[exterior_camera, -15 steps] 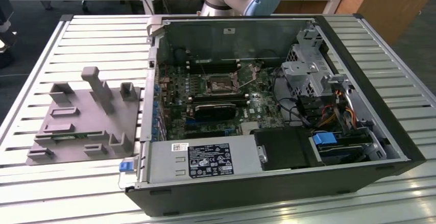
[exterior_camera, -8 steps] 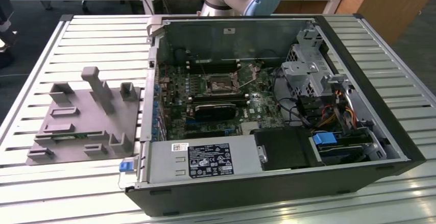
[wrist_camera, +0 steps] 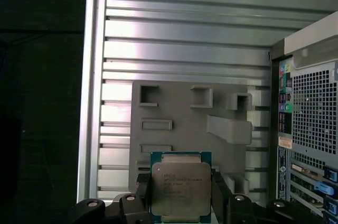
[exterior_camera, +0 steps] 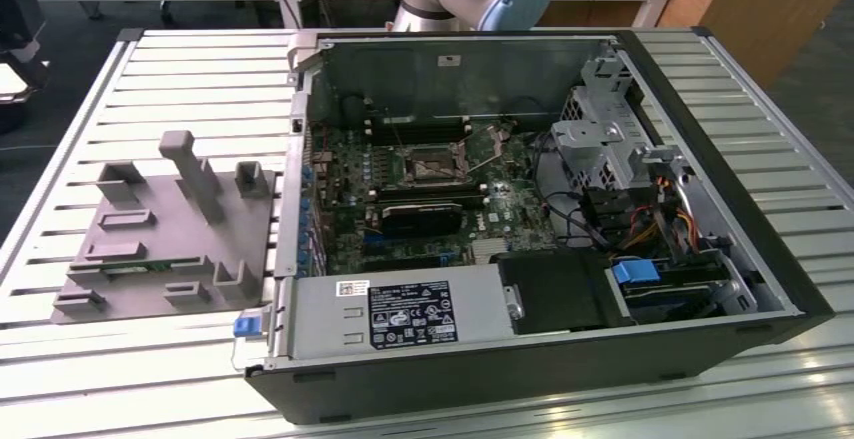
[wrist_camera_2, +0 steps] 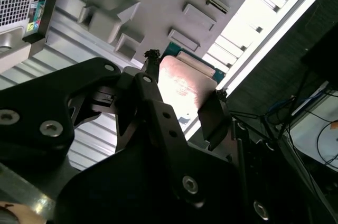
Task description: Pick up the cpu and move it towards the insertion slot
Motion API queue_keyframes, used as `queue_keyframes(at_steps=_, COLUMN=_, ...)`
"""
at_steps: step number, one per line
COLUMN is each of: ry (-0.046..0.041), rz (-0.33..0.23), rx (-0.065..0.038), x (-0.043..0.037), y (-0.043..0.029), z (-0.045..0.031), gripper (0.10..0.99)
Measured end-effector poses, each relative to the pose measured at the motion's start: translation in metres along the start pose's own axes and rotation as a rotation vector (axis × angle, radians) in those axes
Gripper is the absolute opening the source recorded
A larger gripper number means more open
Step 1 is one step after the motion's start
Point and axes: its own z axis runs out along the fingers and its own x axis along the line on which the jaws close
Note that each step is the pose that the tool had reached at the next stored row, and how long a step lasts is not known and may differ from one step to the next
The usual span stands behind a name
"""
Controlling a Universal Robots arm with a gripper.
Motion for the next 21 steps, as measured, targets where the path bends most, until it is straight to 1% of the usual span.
queue_keyframes(at_steps=11, ry=0.0, rz=0.0, rx=0.0, x=-0.022, y=-0.0004, z=0.0013, gripper=0.541)
queue_keyframes(at_steps=21, ry=0.0001, rz=0.0, rx=0.0, x=-0.0464, y=-0.001, z=0.0028, gripper=0.541)
